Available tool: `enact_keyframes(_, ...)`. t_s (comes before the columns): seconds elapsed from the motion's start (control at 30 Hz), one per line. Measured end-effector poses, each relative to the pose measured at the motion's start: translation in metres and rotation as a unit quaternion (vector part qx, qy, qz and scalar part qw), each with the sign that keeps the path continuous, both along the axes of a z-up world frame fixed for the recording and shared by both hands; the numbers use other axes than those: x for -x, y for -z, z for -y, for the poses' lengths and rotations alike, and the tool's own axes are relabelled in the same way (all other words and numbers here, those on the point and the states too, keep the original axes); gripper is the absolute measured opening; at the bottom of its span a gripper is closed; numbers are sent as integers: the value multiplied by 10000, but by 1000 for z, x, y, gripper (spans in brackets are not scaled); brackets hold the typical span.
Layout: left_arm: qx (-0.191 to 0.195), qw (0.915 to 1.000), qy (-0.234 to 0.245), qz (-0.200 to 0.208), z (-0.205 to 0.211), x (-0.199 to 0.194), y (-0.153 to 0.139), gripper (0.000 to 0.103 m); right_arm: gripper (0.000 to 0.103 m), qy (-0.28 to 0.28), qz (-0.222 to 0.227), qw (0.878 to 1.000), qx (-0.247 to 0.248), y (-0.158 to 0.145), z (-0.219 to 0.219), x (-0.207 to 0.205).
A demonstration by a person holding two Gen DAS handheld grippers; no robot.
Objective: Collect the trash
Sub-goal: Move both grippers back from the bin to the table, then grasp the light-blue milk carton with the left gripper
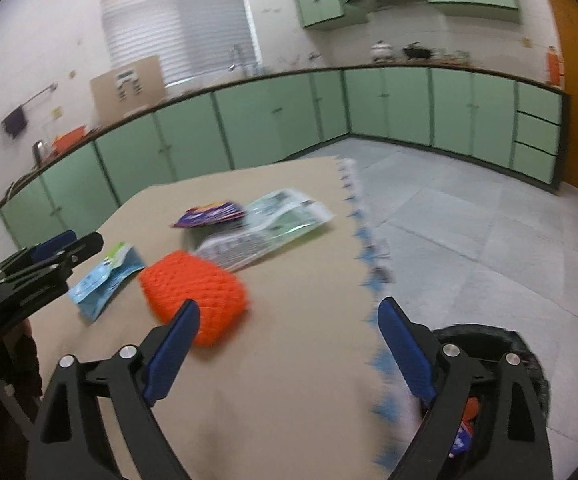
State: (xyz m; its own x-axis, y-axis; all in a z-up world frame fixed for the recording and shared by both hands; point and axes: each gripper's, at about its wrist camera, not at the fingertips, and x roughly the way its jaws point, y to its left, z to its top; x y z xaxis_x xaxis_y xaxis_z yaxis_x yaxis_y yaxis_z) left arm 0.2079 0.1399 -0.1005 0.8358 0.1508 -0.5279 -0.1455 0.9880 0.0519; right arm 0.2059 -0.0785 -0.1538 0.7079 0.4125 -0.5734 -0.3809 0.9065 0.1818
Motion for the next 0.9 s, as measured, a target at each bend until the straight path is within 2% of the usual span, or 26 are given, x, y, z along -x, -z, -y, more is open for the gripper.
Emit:
enact_keyframes(0.1,106,9995,-198,-209,-29,0,11,63,89,-193,-96,9997,79,6,-23,-7)
enact_keyframes(0.23,244,9986,-291,-369,-46,1,24,65,89,-263,-161,9994,125,13,-44,-13)
enact_keyframes(0.4,409,9966,-355,-627,-59,-3,39,68,89,-208,-288,9991,244,21,-64,-22)
enact_keyframes(0.57,666,9941,-269,-813,-65,-9,47,68,89,-114,-457,9981,388,29,-68,-27)
enact_keyframes(0.8,790,9907,-249,-1076,-66,-17,57,70,88,-169,-547,9972,478,35,-75,-30)
enact_keyframes(0.83,797,9903,-232,-1117,-65,-18,58,69,87,-225,-555,9972,452,35,-76,-29)
enact_keyframes(0.9,785,9900,-202,-1156,-62,-19,59,63,70,-372,-573,9970,362,35,-77,-27)
